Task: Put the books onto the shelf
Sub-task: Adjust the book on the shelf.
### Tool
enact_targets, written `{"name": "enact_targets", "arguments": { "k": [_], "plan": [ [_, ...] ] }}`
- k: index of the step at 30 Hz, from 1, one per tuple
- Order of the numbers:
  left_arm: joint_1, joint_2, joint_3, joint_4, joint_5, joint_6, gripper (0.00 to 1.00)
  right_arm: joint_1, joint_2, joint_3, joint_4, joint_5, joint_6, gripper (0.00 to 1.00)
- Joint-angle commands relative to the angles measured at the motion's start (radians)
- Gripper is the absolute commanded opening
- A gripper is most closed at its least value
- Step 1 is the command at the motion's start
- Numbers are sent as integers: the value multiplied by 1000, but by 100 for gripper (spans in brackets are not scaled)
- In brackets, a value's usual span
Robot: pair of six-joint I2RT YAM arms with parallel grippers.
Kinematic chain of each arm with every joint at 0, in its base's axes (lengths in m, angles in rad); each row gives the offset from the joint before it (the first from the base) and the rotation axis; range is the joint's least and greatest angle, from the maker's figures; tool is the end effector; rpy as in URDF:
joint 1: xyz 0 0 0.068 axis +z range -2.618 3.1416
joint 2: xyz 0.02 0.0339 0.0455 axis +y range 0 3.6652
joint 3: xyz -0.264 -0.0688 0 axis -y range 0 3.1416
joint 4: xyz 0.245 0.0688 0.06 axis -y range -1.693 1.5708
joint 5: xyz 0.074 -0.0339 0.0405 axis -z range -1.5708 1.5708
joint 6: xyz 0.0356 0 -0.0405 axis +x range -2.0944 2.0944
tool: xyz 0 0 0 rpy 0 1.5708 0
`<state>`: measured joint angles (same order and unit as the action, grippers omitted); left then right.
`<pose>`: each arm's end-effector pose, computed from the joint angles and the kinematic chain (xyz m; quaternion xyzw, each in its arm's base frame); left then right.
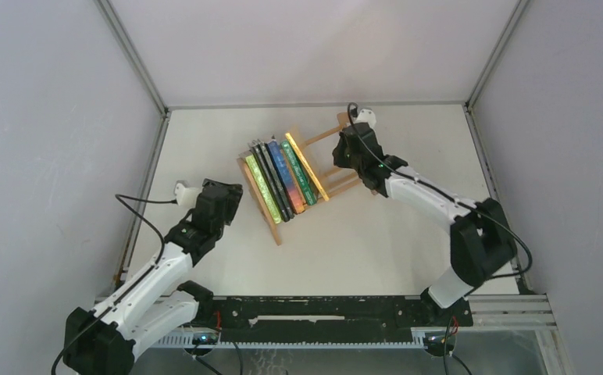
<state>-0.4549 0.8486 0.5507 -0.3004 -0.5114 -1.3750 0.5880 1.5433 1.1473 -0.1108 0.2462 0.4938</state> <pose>0.1730 -0.0652 0.2379 -0.4857 0.7139 -0.2220 0.4529 0.3017 0.1907 0.2856 0.0219 0.8573 0.1685 0.4860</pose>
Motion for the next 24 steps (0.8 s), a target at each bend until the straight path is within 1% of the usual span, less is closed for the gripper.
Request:
{"name": "enact_targets", "arguments": {
  "k": [1,4,7,12,14,17,20,24],
  "plan": [
    [23,65,14,76,77,-83,65,-26,112,106,-26,-139,-162,12],
    [35,112,25,106,109,-107,60,-46,188,175,-34,-166,-185,9],
    [56,154,30,133,142,-118,53,-67,256,227,-28,-230,-185,8],
    [86,227,35,177,191,-119,44,-67,371,332,-61,-336,-193,7],
    [93,255,35,191,210,-118,42,-65,411,364,-76,-372,-190,7],
    [106,298,32,219,246,-118,36,-59,443,387,-92,-399,-188,7],
    [113,328,22,269,266,-122,27,-59,458,382,-90,-444,-181,5],
    [117,366,23,294,283,-120,19,-54,470,368,-78,-508,-176,4]
  ]
}}
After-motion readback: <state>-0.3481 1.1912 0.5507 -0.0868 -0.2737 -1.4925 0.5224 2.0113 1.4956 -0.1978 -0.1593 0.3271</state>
